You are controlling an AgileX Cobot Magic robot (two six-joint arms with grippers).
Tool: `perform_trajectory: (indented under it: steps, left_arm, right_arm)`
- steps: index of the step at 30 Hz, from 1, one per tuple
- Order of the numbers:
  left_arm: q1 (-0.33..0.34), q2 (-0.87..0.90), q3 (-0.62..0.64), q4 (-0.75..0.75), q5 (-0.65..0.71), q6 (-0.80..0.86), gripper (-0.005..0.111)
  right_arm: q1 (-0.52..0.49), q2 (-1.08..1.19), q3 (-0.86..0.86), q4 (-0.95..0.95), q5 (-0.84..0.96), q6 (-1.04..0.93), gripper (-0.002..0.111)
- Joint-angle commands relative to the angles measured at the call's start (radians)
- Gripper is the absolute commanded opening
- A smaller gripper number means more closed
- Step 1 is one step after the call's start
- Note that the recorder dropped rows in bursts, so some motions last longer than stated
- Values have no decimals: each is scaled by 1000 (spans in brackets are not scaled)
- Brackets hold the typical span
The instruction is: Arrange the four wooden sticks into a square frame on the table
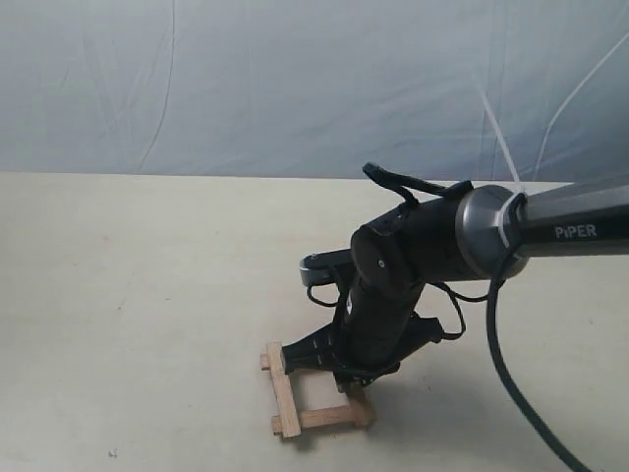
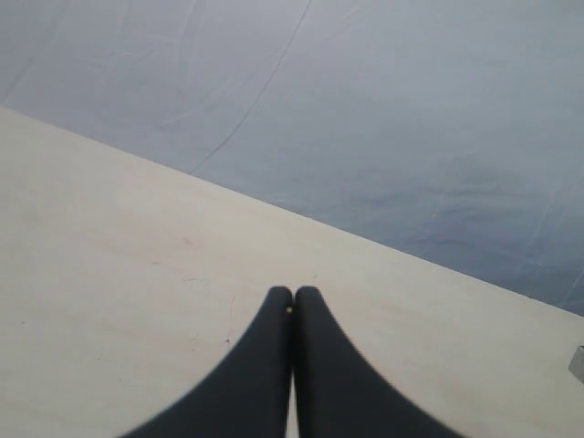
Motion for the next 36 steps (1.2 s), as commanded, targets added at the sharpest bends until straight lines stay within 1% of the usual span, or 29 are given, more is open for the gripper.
perform_trajectory:
  steps: [1, 3, 6, 10, 17, 22, 27, 30, 31, 34, 36]
  left_arm:
    - [-7, -7, 2, 2, -4, 4, 0]
    - [-7, -7, 2, 2, -4, 4, 0]
    - [-7, -7, 2, 2, -2, 4, 0]
    - [-7, -7, 2, 2, -2, 4, 0]
    - [-7, -7, 2, 2, -2, 4, 0]
    - [-7, -7, 2, 2, -2, 4, 0]
    - [-7, -7, 2, 2, -2, 4, 0]
    - [-7, -7, 2, 2, -2, 4, 0]
    - [-7, -7, 2, 2, -2, 4, 0]
    - [-7, -7, 2, 2, -2, 4, 0]
    - [-7, -7, 2, 2, -2, 4, 0]
  right_arm:
    - [6, -8, 1, 11, -17, 3, -1]
    - [-10, -11, -33, 11, -9, 13, -1]
    - [-40, -2, -162, -8, 55, 62, -1]
    - [-57, 87, -366, -151, 213, 209, -1]
    - [-67, 265, -611, -145, 337, 211, -1]
    - [-70, 337, -691, -120, 385, 202, -1]
    - [-70, 348, -700, -81, 377, 192, 0]
    - [-70, 348, -700, -58, 383, 176, 10]
    - [-70, 348, -700, -53, 387, 173, 17]
    - [-70, 348, -700, -42, 389, 134, 31]
    - [-73, 341, -700, -42, 389, 126, 31]
